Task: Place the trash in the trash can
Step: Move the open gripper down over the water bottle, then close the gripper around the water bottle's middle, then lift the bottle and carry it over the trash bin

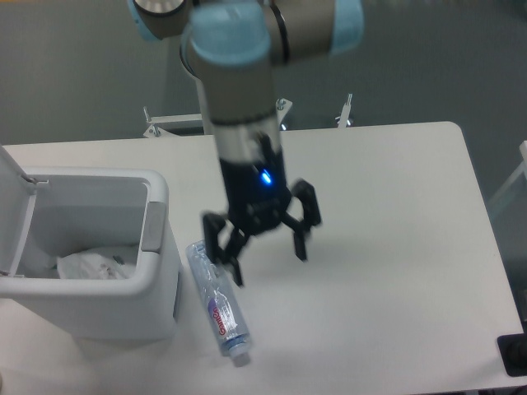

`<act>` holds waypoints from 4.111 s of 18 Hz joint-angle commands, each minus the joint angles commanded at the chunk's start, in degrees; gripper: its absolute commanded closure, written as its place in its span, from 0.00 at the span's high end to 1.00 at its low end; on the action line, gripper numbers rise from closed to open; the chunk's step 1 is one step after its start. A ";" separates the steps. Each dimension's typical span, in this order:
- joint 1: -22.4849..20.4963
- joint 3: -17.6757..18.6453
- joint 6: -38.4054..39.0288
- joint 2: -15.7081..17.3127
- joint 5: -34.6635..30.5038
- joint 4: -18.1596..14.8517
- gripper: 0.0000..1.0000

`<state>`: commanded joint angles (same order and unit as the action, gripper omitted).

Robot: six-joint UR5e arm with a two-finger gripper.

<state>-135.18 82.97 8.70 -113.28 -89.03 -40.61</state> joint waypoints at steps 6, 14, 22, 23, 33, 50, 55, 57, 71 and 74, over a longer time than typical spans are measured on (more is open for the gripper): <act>0.26 -1.15 -0.61 -7.12 -1.50 -0.69 1.00; 2.90 -0.80 -7.47 -11.09 -0.89 -3.42 1.00; 5.36 -1.94 -8.88 -15.48 -1.32 -3.07 1.00; 5.36 -1.94 -8.88 -15.83 -1.32 -2.98 1.00; 6.41 -4.48 -8.53 -20.05 -1.41 -2.89 1.00; 7.38 -3.26 -7.03 -20.58 -1.68 -2.98 0.59; 7.56 -2.55 -6.68 -20.05 -1.59 -2.98 0.48; 7.73 -2.38 -6.68 -19.88 -1.59 -2.98 0.45; 6.07 -3.16 -6.33 -16.46 -0.88 -2.81 0.31; 2.39 -6.59 -3.62 -12.34 -1.32 -2.89 0.31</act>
<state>-132.78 76.39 5.09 -125.62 -90.35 -43.50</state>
